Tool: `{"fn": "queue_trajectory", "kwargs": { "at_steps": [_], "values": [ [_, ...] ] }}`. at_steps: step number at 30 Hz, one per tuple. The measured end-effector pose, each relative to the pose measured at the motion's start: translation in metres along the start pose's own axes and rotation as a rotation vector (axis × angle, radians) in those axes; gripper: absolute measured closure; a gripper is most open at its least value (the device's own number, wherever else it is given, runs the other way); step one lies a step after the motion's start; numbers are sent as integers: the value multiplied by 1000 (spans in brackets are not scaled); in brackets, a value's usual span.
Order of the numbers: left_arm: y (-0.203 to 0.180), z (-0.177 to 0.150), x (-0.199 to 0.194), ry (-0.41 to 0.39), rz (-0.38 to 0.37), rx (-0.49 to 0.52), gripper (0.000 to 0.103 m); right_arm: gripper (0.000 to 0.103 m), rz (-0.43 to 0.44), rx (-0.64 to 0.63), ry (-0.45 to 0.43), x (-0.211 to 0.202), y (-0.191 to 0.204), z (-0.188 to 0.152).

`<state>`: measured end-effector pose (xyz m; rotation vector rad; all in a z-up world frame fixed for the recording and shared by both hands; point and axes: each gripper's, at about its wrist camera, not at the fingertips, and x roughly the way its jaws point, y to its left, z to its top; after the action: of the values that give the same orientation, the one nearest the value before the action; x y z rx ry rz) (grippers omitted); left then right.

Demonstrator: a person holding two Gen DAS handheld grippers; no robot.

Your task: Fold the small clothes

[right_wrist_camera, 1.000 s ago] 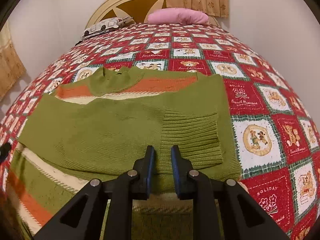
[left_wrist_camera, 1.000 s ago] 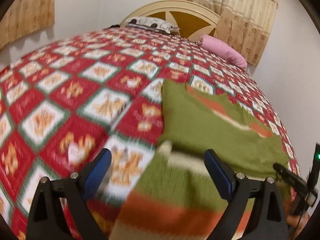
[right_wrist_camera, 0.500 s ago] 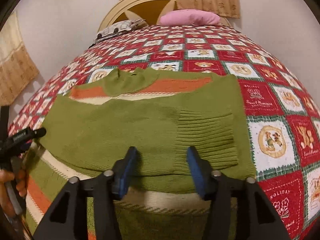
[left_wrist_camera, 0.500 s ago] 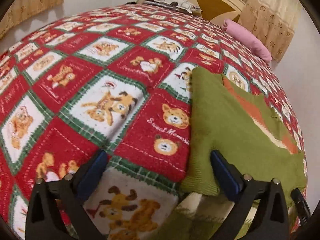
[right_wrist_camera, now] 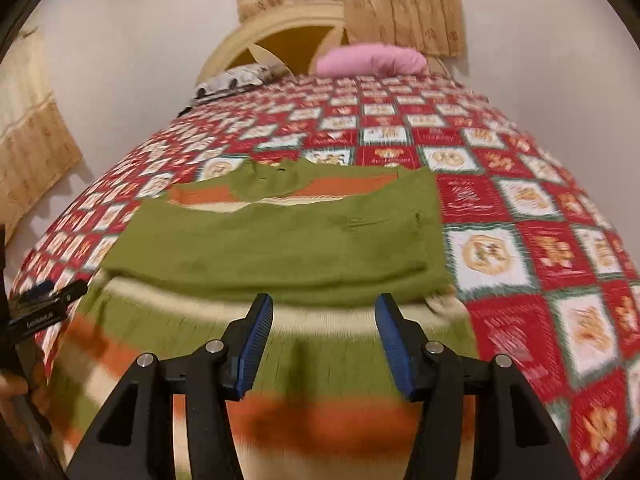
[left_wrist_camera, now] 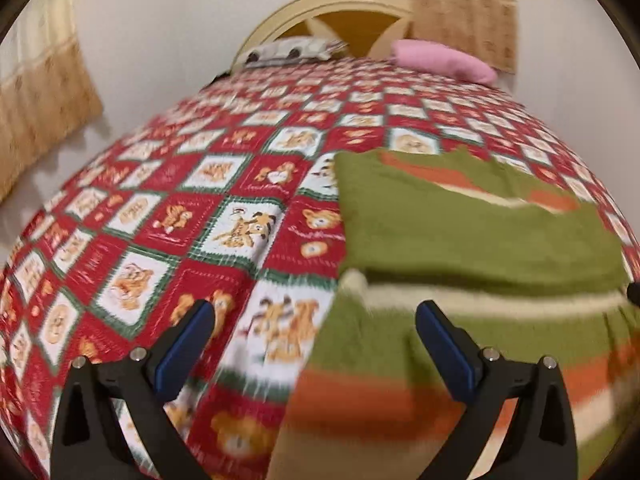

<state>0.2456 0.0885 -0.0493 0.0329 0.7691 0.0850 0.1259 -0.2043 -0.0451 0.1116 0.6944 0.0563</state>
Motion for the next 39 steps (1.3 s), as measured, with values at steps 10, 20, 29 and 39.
{"fn": "queue_trajectory", "kwargs": {
  "at_steps": [10,20,29,39],
  "values": [
    [-15,-36,-35,22,-44,88,0,49,-32,37,-40,-100,-37,-57],
    [-2,-70,-75,-10,-92,122,0,49,-52,4,12,-162,-54,-111],
    [34,-97,-111,-12,-196,140,0,49,38,117,60,-187,-74,-168],
    [60,-154,-119,87,-203,121,6,49,67,-1,155,-163,-40,-199]
  ]
}}
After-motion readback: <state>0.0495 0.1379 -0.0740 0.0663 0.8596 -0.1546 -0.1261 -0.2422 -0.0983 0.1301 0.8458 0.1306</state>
